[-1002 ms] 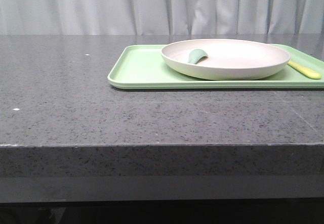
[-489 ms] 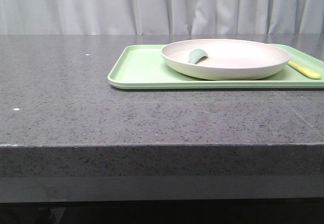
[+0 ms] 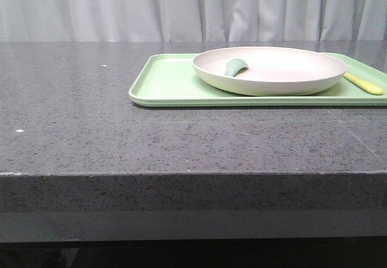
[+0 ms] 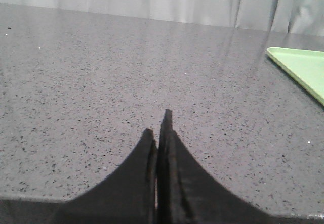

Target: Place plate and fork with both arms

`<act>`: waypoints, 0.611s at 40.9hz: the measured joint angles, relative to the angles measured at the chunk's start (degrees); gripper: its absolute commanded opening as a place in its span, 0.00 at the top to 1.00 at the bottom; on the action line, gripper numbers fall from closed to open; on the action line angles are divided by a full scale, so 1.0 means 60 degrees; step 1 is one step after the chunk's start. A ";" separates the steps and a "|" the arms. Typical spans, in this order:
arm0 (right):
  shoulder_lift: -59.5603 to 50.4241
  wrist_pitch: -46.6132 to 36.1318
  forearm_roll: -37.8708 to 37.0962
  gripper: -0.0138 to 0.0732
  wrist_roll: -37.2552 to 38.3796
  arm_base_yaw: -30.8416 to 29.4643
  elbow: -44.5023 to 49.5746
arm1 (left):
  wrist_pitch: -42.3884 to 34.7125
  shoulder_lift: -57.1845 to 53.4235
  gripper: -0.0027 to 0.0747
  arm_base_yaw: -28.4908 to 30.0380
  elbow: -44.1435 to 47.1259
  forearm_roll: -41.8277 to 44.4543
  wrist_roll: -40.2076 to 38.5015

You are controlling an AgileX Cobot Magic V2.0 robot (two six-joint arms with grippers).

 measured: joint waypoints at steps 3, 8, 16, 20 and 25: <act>0.0000 -0.0265 0.0000 0.92 0.0000 0.0000 0.0441 | 0.0000 0.0000 0.99 0.0000 0.0000 0.0000 0.0000; -0.0197 -0.0789 0.0000 0.92 0.0000 0.0194 0.1415 | 0.0000 0.0000 0.99 0.0000 0.0000 0.0000 0.0000; -0.0898 -0.1133 0.0000 0.92 0.0000 0.0361 0.2855 | 0.0000 0.0000 0.99 0.0000 0.0000 0.0000 0.0000; -0.1185 -0.0776 0.0000 0.92 0.0000 0.0361 0.2999 | 0.0000 0.0000 0.99 0.0000 0.0000 0.0000 0.0000; -0.1555 -0.0400 0.0000 0.92 0.0000 0.0361 0.3015 | 0.0000 0.0000 0.99 0.0000 0.0000 0.0000 0.0000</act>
